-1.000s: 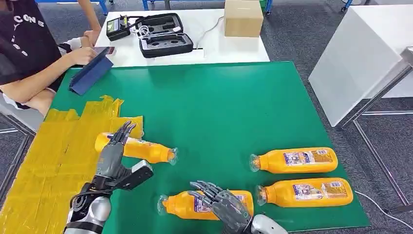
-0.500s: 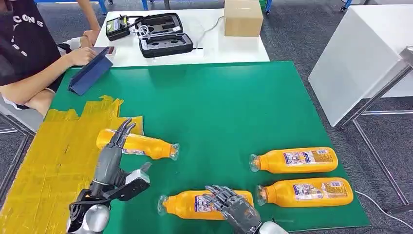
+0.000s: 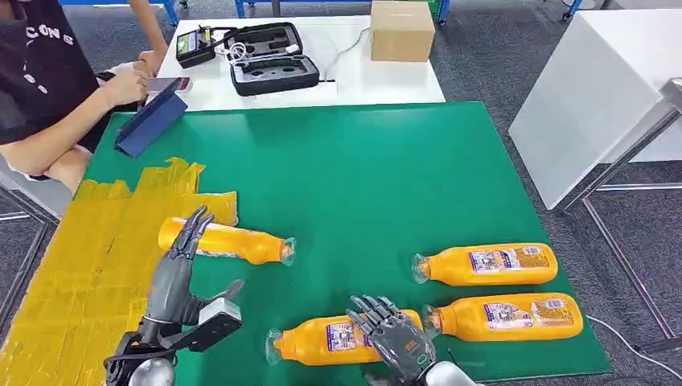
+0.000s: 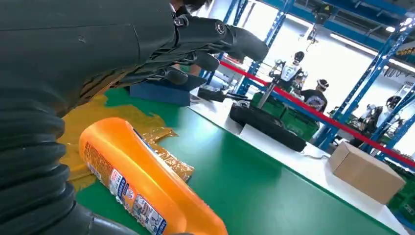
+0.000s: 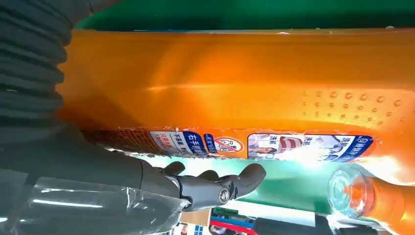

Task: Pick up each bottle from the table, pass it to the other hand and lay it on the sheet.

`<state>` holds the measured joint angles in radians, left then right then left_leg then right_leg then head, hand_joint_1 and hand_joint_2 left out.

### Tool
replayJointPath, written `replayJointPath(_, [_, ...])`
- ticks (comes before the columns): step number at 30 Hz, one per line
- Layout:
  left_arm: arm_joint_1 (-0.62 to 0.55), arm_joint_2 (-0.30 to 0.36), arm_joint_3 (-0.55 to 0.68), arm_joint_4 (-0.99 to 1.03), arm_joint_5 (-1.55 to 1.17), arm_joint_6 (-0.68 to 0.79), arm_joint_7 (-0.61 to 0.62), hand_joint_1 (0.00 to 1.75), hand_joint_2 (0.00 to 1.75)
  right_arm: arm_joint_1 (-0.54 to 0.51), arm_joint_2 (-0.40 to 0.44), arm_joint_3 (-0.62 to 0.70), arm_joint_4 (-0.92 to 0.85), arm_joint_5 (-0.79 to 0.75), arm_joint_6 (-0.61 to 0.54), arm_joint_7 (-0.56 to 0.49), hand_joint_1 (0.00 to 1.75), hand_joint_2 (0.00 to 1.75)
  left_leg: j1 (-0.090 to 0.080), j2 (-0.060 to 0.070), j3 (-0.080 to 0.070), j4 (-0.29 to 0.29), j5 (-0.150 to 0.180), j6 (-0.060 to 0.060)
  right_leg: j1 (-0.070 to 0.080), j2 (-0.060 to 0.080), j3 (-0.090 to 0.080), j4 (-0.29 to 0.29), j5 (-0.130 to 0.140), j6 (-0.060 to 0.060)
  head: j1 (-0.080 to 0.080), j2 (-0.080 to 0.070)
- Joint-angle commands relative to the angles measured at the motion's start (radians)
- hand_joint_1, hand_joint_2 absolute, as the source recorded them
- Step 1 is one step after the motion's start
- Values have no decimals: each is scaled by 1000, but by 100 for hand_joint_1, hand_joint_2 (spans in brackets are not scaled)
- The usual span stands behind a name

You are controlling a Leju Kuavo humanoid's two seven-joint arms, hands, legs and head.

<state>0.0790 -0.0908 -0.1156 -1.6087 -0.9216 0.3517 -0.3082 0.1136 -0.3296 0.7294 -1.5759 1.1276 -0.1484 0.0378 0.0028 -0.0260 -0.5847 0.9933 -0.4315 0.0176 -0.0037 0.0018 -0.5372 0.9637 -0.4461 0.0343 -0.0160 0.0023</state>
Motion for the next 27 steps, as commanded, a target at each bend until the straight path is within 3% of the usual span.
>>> replayJointPath(1, [-5, 3, -19, 12, 11, 2, 12, 0, 175, -48, 16, -24, 169, -17, 69, 60, 17, 175, 1, 2, 3, -1, 0, -1, 1, 0, 4, -2, 0, 0, 0, 0])
replayJointPath(3, [-4, 8, -31, 12, 18, 9, 14, 0, 175, -60, 24, -36, 218, -32, 85, 62, 77, 175, 1, 2, 4, -2, 0, 0, 1, 0, 4, -3, 0, 0, 0, 0])
replayJointPath(4, [-6, 12, -38, 14, 24, 11, 15, 0, 175, -61, 18, -34, 232, -48, 102, 57, 152, 175, 1, 2, 5, -2, 0, -1, 1, 0, 5, -3, 0, 0, 0, 0])
replayJointPath(5, [-9, 14, -43, 16, 27, 14, 15, 0, 175, -61, 11, -30, 238, -54, 109, 55, 175, 175, 1, 2, 7, -2, 0, -1, 2, -1, 7, -4, 0, 0, 0, 0])
replayJointPath(9, [-9, 14, -53, 24, 28, 20, 14, 0, 175, -66, 15, -29, 258, -69, 114, 50, 175, 175, 1, 2, 11, -1, -1, 0, 1, -2, 2, -3, 0, 0, 0, 0])
replayJointPath(18, [-11, 10, -61, 20, 32, 26, 8, 0, 175, -100, 84, -53, 285, -69, 71, 10, 175, 175, 1, 4, 20, -2, -3, 0, 1, 2, 8, -4, -2, 1, 0, 0])
replayJointPath(20, [-7, 6, -61, 10, 28, 23, 9, 0, 175, -102, 125, -80, 273, -52, 9, -21, 175, 175, 1, 6, 20, -2, -3, 0, 1, 3, 9, -3, -2, 1, 0, 0])
replayJointPath(23, [1, -15, -65, -25, 13, -3, 12, 0, 175, -89, 279, -188, 174, -67, -109, -121, 175, 175, 1, 6, 20, -1, -4, -1, 2, 4, 7, -2, -2, 0, 0, 0])
replayJointPath(24, [8, -26, -67, -37, 23, -19, 14, 0, 175, -70, 349, -249, 125, -166, -134, -174, 175, 175, 1, 7, 19, -1, -4, -1, 2, 4, 6, -2, -2, 0, 0, 0])
replayJointPath(27, [16, -34, -78, -48, 29, -23, 13, 0, 175, -66, 378, -270, 57, -169, -88, -166, 175, 175, 2, 10, 15, 1, -5, -2, 2, 7, 5, 1, -2, 0, 1, 0])
